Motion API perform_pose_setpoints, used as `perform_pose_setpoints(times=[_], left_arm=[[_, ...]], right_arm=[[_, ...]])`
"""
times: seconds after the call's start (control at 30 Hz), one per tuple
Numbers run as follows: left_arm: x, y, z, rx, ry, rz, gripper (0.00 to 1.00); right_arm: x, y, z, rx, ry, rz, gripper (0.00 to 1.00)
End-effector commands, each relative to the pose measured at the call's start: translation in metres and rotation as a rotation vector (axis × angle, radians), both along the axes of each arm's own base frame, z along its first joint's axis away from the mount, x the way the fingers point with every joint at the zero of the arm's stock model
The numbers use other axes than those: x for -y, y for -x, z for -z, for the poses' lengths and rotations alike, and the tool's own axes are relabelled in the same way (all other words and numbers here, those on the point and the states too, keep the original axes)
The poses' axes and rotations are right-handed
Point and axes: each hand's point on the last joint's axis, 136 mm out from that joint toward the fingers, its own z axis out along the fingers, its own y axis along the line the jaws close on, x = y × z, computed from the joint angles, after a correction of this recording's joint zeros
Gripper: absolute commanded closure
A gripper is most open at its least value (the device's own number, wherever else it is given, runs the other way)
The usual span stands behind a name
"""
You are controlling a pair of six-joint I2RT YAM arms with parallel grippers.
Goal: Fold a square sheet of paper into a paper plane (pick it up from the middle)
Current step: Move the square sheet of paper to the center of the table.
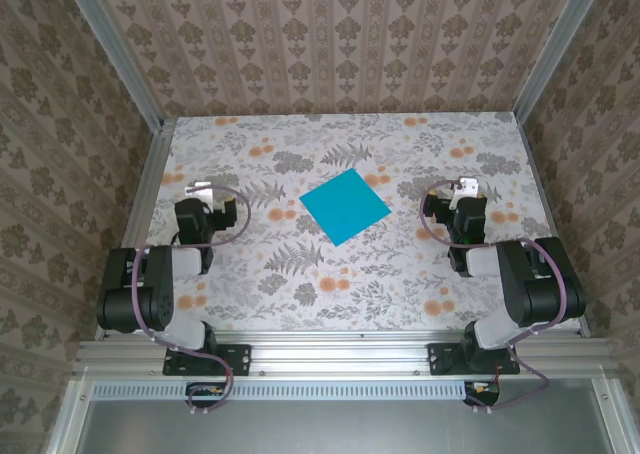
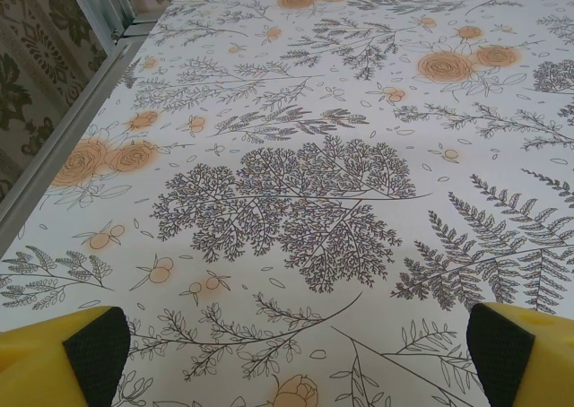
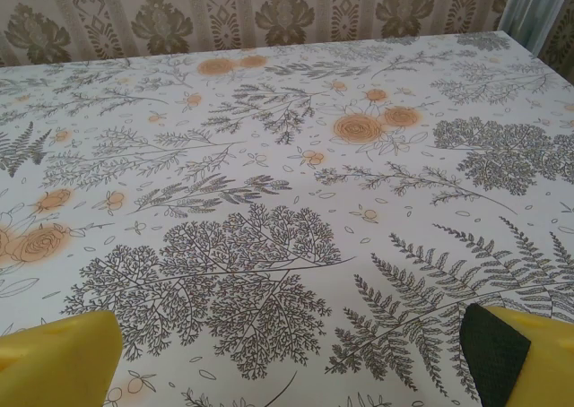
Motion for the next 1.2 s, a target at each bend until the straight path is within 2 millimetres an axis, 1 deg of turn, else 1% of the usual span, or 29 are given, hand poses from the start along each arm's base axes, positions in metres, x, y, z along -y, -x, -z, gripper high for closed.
perform_pose_setpoints(times=[0.0,0.63,0.9,1.0,1.1,1.13,1.17], left_arm=[[0.004,-0.004,-0.005,0.023,-0.01,0.025,0.0],[0.004,-0.004,-0.005,0.023,-0.01,0.025,0.0],[0.003,-0.003,-0.006,0.031,-0.012,0.019,0.0],[-0.005,-0.004,-0.014,0.021,-0.01,-0.032,0.0],[-0.012,0.0,-0.032,-0.024,-0.003,-0.084,0.0],[-0.014,0.001,-0.039,-0.037,0.005,-0.098,0.0],[-0.016,0.002,-0.046,-0.042,0.019,-0.115,0.0]], right_arm=[[-0.004,-0.001,-0.004,0.023,0.01,-0.026,0.0],[-0.005,-0.002,-0.003,0.019,0.01,-0.027,0.0],[-0.006,-0.001,-0.006,0.03,0.013,-0.031,0.0],[-0.008,0.003,-0.014,0.041,0.045,-0.017,0.0],[-0.014,0.006,-0.035,0.03,0.107,0.003,0.0],[-0.018,0.007,-0.047,0.025,0.126,0.0,0.0],[-0.023,0.007,-0.053,0.007,0.132,-0.006,0.0]])
